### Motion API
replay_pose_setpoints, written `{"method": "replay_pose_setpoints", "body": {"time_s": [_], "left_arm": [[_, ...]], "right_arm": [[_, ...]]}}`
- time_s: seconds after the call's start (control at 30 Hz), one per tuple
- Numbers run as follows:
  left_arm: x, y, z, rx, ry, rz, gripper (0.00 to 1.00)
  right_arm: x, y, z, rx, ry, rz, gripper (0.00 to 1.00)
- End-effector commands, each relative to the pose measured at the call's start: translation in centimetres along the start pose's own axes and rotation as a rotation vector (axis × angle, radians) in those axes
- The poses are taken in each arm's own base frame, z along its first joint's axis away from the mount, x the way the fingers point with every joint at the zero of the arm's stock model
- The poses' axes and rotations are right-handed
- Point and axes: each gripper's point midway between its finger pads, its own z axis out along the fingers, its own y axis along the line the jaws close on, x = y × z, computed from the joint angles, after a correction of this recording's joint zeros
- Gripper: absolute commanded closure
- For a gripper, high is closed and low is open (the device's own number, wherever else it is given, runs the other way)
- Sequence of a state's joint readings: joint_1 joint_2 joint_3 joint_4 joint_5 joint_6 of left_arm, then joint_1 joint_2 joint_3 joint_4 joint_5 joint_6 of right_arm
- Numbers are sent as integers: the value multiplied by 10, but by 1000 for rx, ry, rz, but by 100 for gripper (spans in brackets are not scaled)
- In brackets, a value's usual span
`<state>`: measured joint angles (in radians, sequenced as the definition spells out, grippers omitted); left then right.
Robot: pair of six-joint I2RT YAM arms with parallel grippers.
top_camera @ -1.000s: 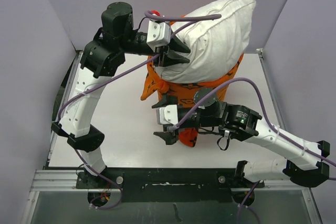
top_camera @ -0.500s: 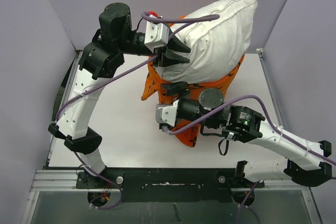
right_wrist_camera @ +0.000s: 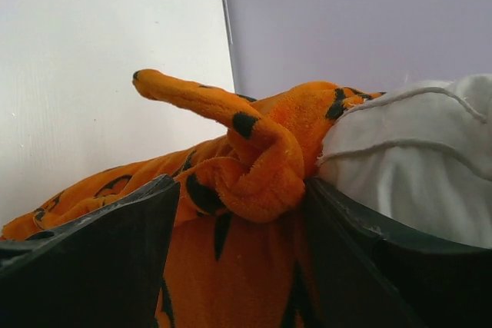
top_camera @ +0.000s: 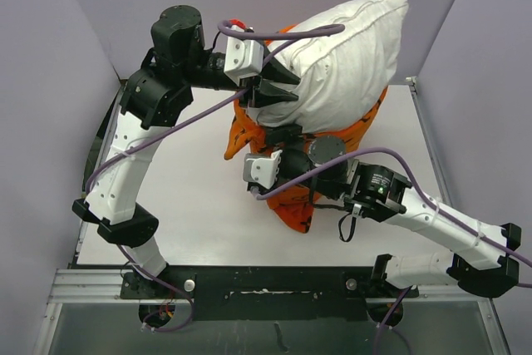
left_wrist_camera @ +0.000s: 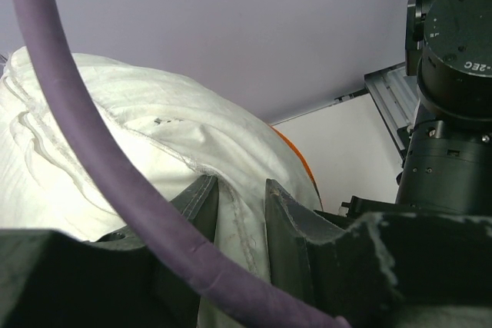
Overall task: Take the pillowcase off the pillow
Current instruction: Remove the pillow from the pillowcase.
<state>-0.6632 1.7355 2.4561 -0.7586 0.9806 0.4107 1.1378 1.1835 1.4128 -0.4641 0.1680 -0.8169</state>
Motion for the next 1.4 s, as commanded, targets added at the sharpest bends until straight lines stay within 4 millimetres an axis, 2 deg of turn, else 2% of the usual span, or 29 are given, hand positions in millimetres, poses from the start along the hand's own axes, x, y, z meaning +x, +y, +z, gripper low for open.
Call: {"method": "replay_pose_setpoints", "body": {"time_s": [0.0, 0.1, 0.2, 0.33, 0.43, 0.67, 0.73, 0.8, 0.87, 0.9, 0.93, 0.97, 1.0, 1.1, 1.27, 1.37], "left_arm": [[-20, 124, -98, -977, 95, -53, 100], [-21, 121, -97, -968, 93, -55, 100], [-24, 120, -99, -968, 92, -45, 100], [-26, 120, -100, -968, 89, -33, 100], [-29, 121, -100, -969, 80, -22, 100], [-34, 124, -104, -986, 81, 15, 100], [-29, 123, -105, -984, 97, 11, 100], [-13, 115, -101, -952, 146, -40, 100], [19, 91, -96, -860, 251, -138, 98], [30, 77, -95, -813, 288, -180, 77], [38, 60, -93, -755, 319, -222, 47], [47, 44, -93, -698, 347, -259, 10], [51, 29, -94, -654, 360, -283, 3], [51, -4, -102, -595, 350, -303, 2], [58, -41, -122, -568, 362, -293, 2], [45, -63, -128, -515, 307, -308, 2]], "right_arm": [[9, -21, 1, 104, 55, -24, 36], [6, -13, 12, 89, 60, -42, 42], [8, -3, 21, 86, 70, -38, 59], [24, 20, 26, 79, 103, -5, 85], [44, 44, 28, 54, 148, 34, 100], [90, 111, 23, 16, 221, 199, 100], [98, 122, 19, 35, 225, 257, 100], [99, 123, 15, 63, 206, 305, 100], [96, 116, 13, 86, 188, 325, 100], [92, 112, 12, 91, 177, 325, 100], [88, 109, 13, 91, 166, 323, 100], [86, 106, 14, 91, 160, 317, 100], [83, 103, 15, 88, 150, 307, 100], [77, 93, 20, 84, 131, 290, 100], [69, 63, 25, 113, 68, 329, 100], [67, 53, 26, 116, 60, 332, 100]]}}
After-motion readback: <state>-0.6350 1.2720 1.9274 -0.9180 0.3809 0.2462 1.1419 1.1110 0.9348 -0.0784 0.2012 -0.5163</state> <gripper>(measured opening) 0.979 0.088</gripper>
